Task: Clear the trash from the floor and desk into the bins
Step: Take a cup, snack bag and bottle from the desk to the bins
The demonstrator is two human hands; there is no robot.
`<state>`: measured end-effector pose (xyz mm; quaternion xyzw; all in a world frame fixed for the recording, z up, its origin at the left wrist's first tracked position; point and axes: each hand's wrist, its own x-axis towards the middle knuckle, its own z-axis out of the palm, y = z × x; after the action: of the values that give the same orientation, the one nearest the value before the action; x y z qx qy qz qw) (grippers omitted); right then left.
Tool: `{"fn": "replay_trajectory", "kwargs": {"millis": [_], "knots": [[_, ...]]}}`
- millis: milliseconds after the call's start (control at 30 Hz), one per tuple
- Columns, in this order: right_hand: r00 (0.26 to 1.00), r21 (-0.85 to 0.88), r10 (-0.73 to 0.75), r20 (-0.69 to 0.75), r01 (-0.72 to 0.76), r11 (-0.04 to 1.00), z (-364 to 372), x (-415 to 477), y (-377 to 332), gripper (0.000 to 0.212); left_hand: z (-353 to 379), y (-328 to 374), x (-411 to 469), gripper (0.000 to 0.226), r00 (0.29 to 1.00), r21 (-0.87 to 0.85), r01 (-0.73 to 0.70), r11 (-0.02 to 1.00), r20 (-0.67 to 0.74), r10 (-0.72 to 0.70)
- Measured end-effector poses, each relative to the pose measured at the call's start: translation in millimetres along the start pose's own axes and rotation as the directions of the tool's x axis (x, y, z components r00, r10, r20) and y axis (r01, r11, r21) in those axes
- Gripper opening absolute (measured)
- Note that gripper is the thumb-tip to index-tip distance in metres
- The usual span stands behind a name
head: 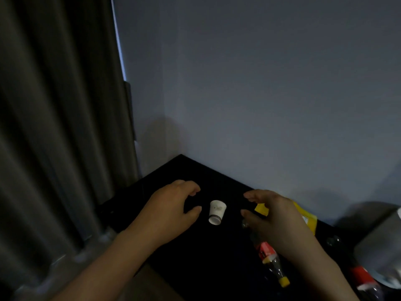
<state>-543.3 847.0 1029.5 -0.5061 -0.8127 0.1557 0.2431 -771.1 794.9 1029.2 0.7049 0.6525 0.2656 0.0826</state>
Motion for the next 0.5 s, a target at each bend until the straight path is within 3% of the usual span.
{"fn": "replay_trajectory", "kwargs": {"millis": [300, 500], "knots": [[0.985, 0.004, 0.141, -0.096, -0.141, 0.990, -24, 55, 77, 0.036, 50, 26, 118, 0.033, 0.991, -0.036, -0.115, 0.993, 0.070, 0.118], [0.969, -0.029, 0.230, -0.085, -0.233, 0.972, -34, 68, 138, 0.036, 106, 42, 166, 0.032, 0.977, -0.114, -0.156, 0.981, 0.129, 0.170]]}}
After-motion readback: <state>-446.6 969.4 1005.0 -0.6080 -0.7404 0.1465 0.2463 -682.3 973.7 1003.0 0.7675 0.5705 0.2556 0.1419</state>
